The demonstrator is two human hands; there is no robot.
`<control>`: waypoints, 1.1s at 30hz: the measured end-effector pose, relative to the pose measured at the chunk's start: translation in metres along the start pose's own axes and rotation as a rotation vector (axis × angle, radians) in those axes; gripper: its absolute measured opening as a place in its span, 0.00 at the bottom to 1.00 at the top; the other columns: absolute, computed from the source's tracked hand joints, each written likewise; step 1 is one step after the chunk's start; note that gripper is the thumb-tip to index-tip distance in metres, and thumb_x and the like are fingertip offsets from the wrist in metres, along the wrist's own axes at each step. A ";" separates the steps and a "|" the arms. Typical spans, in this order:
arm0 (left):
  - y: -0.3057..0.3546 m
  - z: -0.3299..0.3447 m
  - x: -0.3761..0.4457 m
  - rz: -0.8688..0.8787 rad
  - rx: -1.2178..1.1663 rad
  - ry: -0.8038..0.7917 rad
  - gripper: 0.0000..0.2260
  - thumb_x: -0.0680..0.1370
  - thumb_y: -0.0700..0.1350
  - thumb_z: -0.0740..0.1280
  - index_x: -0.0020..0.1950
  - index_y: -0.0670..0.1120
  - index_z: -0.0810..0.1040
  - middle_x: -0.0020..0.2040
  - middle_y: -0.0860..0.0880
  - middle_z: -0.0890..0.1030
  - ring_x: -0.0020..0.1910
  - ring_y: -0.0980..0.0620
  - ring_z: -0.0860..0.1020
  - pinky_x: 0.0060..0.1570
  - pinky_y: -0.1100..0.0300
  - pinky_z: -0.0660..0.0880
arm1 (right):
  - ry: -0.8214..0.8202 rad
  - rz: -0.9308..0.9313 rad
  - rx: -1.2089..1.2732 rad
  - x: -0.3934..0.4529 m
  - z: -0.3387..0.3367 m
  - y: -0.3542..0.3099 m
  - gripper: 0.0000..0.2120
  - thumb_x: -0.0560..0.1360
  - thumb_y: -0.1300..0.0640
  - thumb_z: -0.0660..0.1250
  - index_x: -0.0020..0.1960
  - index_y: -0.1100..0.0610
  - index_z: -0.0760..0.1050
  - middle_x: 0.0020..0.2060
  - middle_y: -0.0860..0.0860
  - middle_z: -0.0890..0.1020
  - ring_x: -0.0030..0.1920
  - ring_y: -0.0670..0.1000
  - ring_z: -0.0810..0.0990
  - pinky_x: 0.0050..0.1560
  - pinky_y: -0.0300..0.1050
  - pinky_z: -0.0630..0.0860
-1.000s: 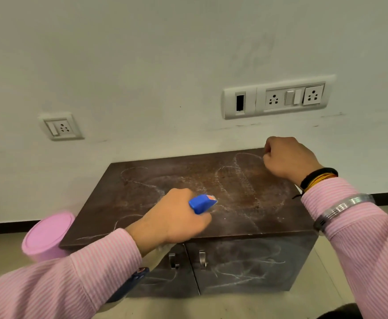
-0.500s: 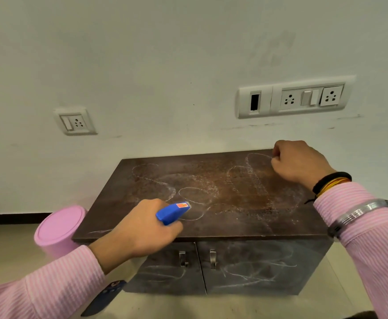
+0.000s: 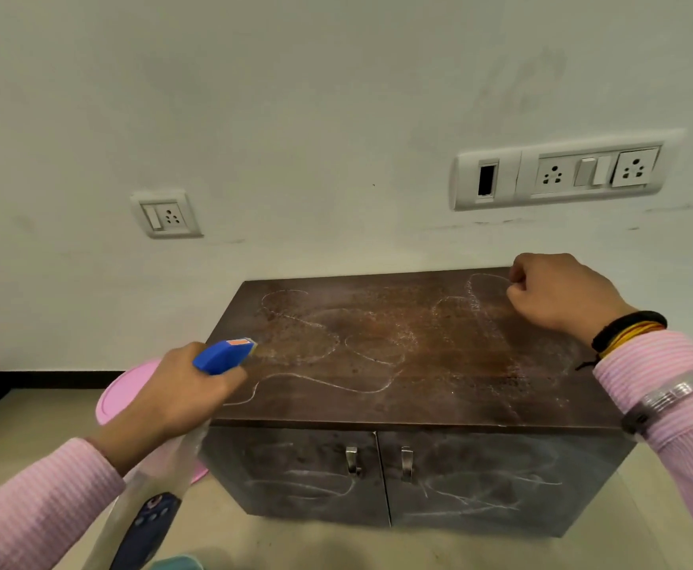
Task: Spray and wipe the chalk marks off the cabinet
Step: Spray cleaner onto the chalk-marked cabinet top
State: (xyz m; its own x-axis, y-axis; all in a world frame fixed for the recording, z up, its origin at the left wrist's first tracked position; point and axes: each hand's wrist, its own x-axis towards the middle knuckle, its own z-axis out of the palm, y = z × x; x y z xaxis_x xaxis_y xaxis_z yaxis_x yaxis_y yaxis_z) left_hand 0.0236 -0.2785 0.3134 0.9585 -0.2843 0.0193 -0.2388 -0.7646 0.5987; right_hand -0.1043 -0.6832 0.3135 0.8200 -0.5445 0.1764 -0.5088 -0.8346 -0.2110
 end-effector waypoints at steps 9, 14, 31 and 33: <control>-0.044 -0.027 -0.024 -0.065 -0.043 0.082 0.10 0.74 0.40 0.70 0.36 0.34 0.75 0.30 0.38 0.77 0.24 0.47 0.77 0.36 0.46 0.79 | -0.020 -0.012 -0.002 -0.004 0.000 -0.002 0.09 0.76 0.52 0.62 0.53 0.53 0.75 0.48 0.55 0.80 0.46 0.58 0.78 0.49 0.54 0.79; -0.069 -0.036 -0.041 -0.132 -0.030 0.065 0.11 0.74 0.44 0.73 0.35 0.41 0.78 0.31 0.42 0.79 0.25 0.46 0.79 0.34 0.49 0.77 | -0.034 -0.020 -0.002 -0.004 0.001 -0.004 0.09 0.76 0.51 0.62 0.54 0.53 0.76 0.47 0.55 0.80 0.46 0.57 0.78 0.49 0.55 0.79; -0.113 0.004 -0.112 0.074 -0.378 0.172 0.03 0.72 0.45 0.73 0.38 0.48 0.82 0.31 0.42 0.79 0.28 0.39 0.78 0.27 0.62 0.76 | -0.036 -0.122 0.003 -0.021 -0.002 -0.018 0.10 0.75 0.48 0.62 0.52 0.51 0.77 0.47 0.55 0.82 0.47 0.59 0.79 0.50 0.56 0.79; -0.117 0.005 -0.111 0.081 -0.361 0.161 0.04 0.72 0.43 0.73 0.38 0.48 0.81 0.30 0.42 0.78 0.27 0.40 0.77 0.27 0.62 0.75 | -0.042 -0.132 -0.006 -0.024 0.000 -0.019 0.12 0.74 0.47 0.60 0.51 0.51 0.77 0.45 0.54 0.82 0.46 0.58 0.79 0.49 0.56 0.79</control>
State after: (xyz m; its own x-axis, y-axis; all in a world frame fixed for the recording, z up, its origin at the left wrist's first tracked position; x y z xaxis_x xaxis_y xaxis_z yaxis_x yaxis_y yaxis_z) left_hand -0.0559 -0.1607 0.2374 0.9577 -0.2193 0.1861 -0.2723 -0.4824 0.8325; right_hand -0.1149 -0.6545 0.3136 0.8900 -0.4261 0.1622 -0.3972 -0.8993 -0.1827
